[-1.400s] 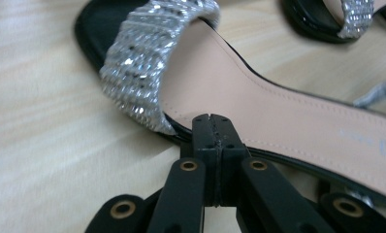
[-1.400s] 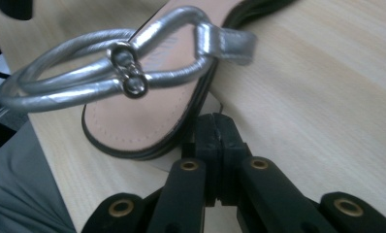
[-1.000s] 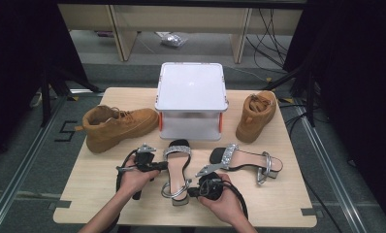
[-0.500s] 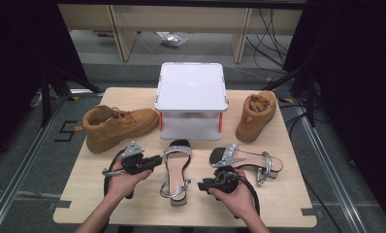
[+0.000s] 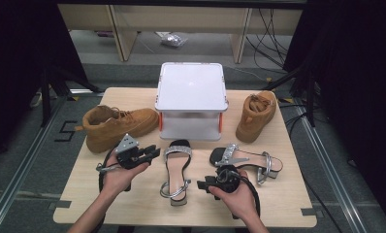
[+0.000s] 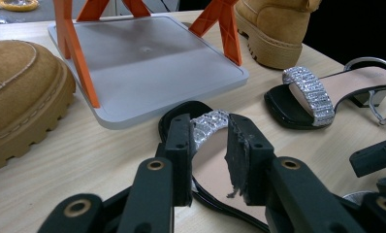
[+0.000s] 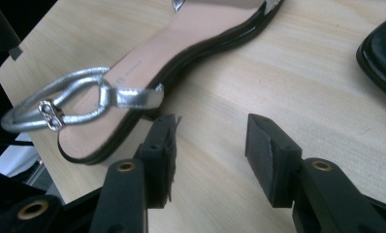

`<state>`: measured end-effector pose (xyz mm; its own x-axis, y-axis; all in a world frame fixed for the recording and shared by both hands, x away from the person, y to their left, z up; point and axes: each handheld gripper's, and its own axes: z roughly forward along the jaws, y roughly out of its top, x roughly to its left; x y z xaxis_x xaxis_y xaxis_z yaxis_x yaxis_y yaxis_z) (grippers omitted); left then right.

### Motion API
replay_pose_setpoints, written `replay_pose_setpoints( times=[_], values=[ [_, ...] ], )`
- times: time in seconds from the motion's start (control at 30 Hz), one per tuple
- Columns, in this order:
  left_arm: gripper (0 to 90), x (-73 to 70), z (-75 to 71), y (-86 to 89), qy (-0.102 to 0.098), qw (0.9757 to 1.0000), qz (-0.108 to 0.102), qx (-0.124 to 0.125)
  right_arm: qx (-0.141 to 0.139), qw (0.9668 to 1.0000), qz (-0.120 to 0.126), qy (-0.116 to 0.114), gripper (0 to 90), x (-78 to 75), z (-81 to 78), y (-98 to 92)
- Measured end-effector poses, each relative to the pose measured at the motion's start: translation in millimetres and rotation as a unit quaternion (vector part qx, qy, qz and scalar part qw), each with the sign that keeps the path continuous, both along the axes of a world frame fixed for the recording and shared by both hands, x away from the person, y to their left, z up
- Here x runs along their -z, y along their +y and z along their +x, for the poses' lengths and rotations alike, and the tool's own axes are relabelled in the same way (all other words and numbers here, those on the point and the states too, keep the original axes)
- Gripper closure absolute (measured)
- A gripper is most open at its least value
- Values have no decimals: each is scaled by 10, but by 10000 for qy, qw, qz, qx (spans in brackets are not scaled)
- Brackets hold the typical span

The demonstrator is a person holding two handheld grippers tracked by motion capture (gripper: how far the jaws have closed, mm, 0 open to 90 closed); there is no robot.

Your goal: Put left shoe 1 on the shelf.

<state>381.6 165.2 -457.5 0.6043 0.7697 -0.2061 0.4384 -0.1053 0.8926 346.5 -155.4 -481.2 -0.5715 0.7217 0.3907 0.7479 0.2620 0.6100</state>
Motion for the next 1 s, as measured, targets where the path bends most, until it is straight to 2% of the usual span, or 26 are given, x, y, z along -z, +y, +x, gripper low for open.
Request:
replay_pose_setpoints(
  times=[0.07,0.17,0.23,0.3,0.47,0.53,0.67,0.7,0.73,0.77,0.83,0.97,1.0],
  values=[
    [711,-17,3,6,-29,10000,-65,-7,-5,10000,61,59,540,-15,18,12],
    [733,-75,33,7,-65,10000,-40,-27,27,9998,51,170,531,-29,54,34],
    [750,-119,61,1,-106,9999,-44,-21,103,9997,4,214,522,-42,78,50],
    [777,-178,95,-6,-140,9999,-88,-5,67,9998,23,209,517,-50,98,59],
    [844,-344,231,-12,-196,9997,-165,23,152,9994,15,298,504,-67,109,71],
    [863,-416,291,-17,-249,9996,-136,24,218,9994,14,253,498,-86,108,73],
    [886,-533,376,-26,-315,9994,-155,26,237,9992,20,323,488,-105,99,74],
    [889,-548,388,-26,-330,9993,-155,11,308,9986,76,433,488,-113,82,97],
    [890,-575,408,-24,-368,9992,-123,-18,252,9991,6,333,487,-104,97,88],
    [891,-598,425,-24,-397,9991,-136,-32,232,9989,17,405,487,-111,99,95],
    [893,-623,443,-26,-415,9990,-153,-54,252,9991,46,327,487,-113,97,107],
    [894,-730,612,-74,-534,9984,-122,-116,262,9985,134,464,493,-153,136,148],
    [894,-752,674,-96,-570,9982,-111,-133,352,9974,166,601,494,-179,137,177]
  ],
)
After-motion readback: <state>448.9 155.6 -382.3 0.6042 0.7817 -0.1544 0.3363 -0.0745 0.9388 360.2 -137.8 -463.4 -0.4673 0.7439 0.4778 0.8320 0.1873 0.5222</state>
